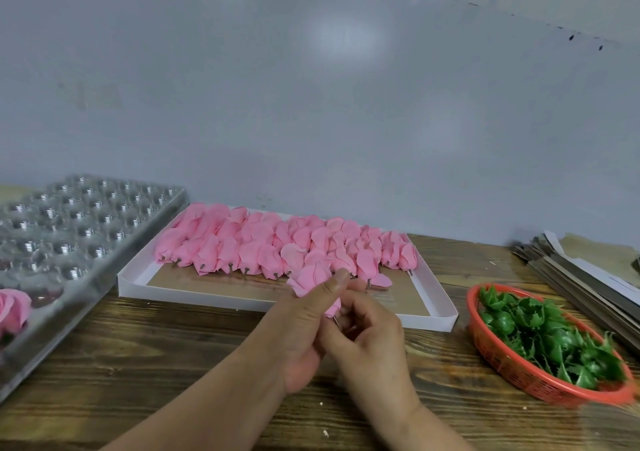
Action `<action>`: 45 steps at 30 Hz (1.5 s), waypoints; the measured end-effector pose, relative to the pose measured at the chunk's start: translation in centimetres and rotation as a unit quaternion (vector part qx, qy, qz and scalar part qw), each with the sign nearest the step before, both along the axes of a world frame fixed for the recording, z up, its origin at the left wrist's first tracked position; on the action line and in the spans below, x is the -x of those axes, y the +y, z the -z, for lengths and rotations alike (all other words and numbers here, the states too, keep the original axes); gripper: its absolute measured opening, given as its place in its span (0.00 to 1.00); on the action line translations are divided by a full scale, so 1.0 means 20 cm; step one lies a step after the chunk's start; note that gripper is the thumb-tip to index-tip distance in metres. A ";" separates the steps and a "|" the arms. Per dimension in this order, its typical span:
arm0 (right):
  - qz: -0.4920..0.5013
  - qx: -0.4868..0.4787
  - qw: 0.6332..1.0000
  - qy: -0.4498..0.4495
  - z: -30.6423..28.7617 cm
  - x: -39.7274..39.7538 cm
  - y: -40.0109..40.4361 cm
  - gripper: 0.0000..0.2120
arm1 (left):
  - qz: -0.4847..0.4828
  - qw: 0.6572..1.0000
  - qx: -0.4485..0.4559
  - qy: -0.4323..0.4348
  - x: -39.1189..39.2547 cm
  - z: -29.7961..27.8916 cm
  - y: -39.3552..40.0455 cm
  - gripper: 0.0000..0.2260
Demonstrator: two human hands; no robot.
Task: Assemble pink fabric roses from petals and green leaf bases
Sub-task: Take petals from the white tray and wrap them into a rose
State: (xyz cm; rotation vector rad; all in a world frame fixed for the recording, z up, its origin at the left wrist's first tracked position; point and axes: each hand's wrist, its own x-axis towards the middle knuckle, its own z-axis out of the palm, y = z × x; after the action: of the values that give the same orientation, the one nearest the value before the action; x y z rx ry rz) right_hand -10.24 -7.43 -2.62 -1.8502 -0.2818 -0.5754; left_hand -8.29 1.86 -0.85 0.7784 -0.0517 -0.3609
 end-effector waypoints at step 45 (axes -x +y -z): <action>-0.111 -0.038 0.992 0.047 -0.03 -0.01 -0.04 0.13 | 0.023 0.991 -0.092 -0.091 -0.01 0.03 0.04 0.18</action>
State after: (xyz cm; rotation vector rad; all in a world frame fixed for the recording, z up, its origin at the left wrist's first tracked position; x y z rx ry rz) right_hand -10.10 -8.20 -2.08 -1.7393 -0.3918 -0.3390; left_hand -8.17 2.59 -1.50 0.9935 -0.2108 -0.3413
